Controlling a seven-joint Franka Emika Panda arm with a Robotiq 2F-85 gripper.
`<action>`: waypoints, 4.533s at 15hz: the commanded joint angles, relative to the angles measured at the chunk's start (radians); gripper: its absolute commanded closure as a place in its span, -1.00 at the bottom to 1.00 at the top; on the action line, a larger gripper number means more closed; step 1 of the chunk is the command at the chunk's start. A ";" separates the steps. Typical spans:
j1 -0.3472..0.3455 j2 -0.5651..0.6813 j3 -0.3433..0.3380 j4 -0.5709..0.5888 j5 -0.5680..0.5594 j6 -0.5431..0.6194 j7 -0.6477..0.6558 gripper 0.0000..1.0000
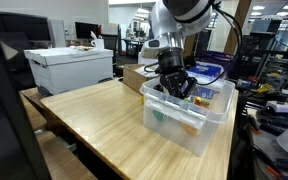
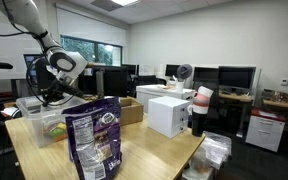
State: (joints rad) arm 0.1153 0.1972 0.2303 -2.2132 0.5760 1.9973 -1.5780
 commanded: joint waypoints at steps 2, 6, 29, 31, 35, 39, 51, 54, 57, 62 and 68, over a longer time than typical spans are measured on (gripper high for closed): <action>0.020 0.033 0.018 0.023 0.013 0.007 -0.036 0.96; 0.032 0.036 0.014 0.038 -0.034 0.018 0.013 0.96; -0.083 -0.177 -0.200 0.104 -0.453 0.062 0.884 0.92; -0.094 -0.196 -0.212 0.095 -0.443 0.098 0.945 0.93; -0.107 -0.241 -0.231 0.077 -0.439 0.166 1.061 0.93; -0.110 -0.263 -0.241 0.046 -0.506 0.278 1.226 0.93; -0.121 -0.255 -0.259 0.094 -0.698 -0.091 1.478 0.92; -0.127 -0.257 -0.272 0.125 -0.584 -0.188 1.341 0.93; -0.133 -0.263 -0.285 0.138 -0.548 -0.232 1.293 0.93; -0.149 -0.323 -0.311 0.110 -0.533 -0.181 1.353 0.93; -0.169 -0.430 -0.336 0.068 -0.532 -0.165 1.366 0.93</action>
State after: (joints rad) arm -0.0397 -0.1558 -0.1048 -2.0822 0.0216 1.8059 -0.2226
